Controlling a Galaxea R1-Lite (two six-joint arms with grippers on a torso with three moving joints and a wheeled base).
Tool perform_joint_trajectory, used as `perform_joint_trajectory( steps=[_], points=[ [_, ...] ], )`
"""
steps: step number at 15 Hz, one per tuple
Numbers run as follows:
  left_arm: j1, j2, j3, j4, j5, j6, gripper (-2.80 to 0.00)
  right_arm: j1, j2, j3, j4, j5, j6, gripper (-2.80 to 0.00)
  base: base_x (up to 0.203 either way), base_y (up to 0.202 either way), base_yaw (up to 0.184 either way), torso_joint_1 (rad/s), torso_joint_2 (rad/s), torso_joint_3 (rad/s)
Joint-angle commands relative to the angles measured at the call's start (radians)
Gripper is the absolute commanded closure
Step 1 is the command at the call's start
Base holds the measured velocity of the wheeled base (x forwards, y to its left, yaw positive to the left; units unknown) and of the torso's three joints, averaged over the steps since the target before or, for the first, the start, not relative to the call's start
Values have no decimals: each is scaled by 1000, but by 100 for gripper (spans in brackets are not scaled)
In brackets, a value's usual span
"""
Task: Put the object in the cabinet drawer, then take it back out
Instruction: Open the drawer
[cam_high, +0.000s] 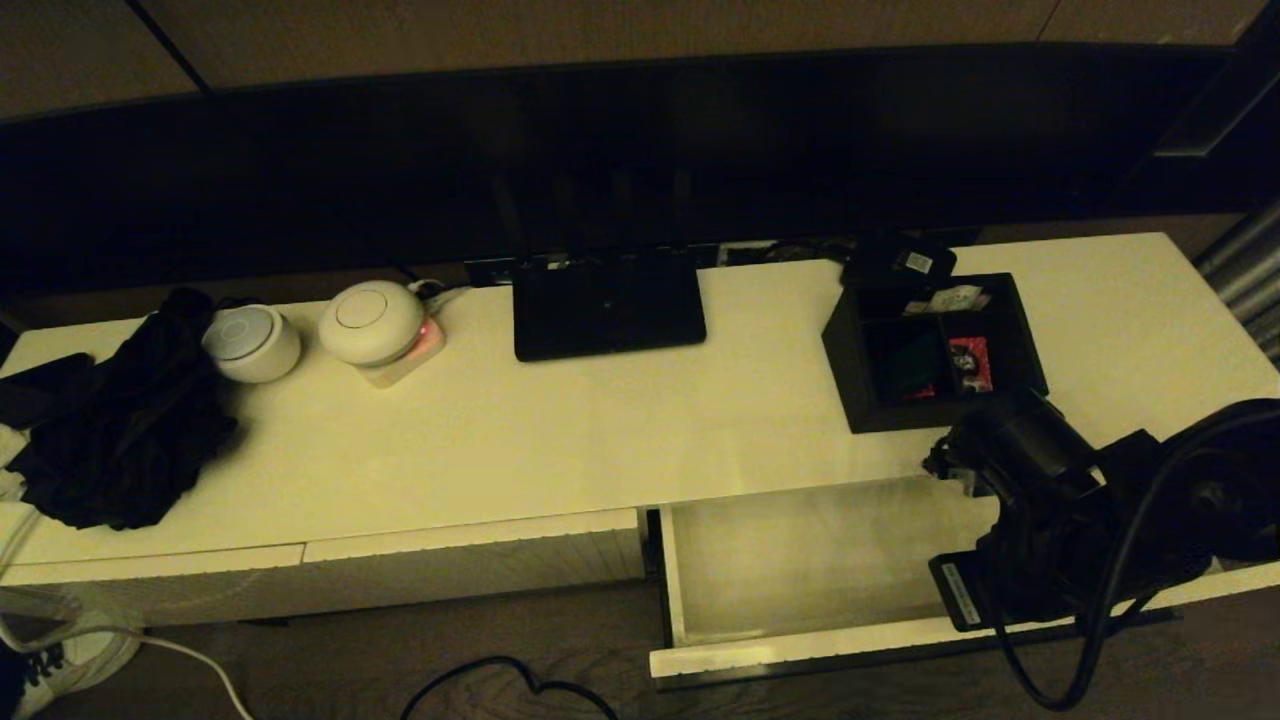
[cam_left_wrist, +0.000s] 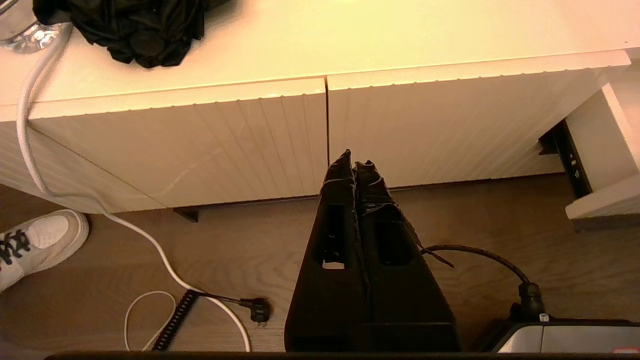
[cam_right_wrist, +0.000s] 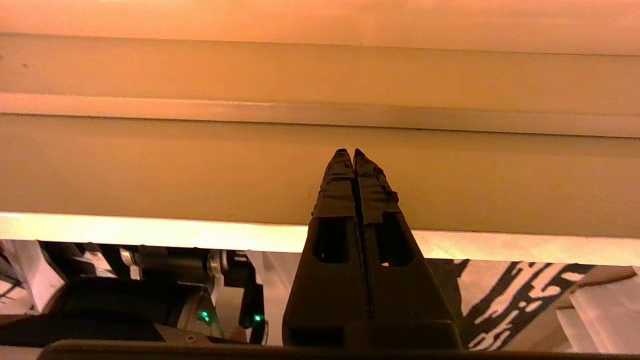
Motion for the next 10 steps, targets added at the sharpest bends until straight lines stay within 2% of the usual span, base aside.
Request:
perform_joint_trajectory(
  steps=[1,10],
  points=[
    [0,0,3,0,1,0,0,13,4,9,11,-1,2,0,0,0,0,0,0,0],
    [0,0,3,0,1,0,0,87,-13,136,9,7,67,0,0,0,0,0,0,0]
  ],
)
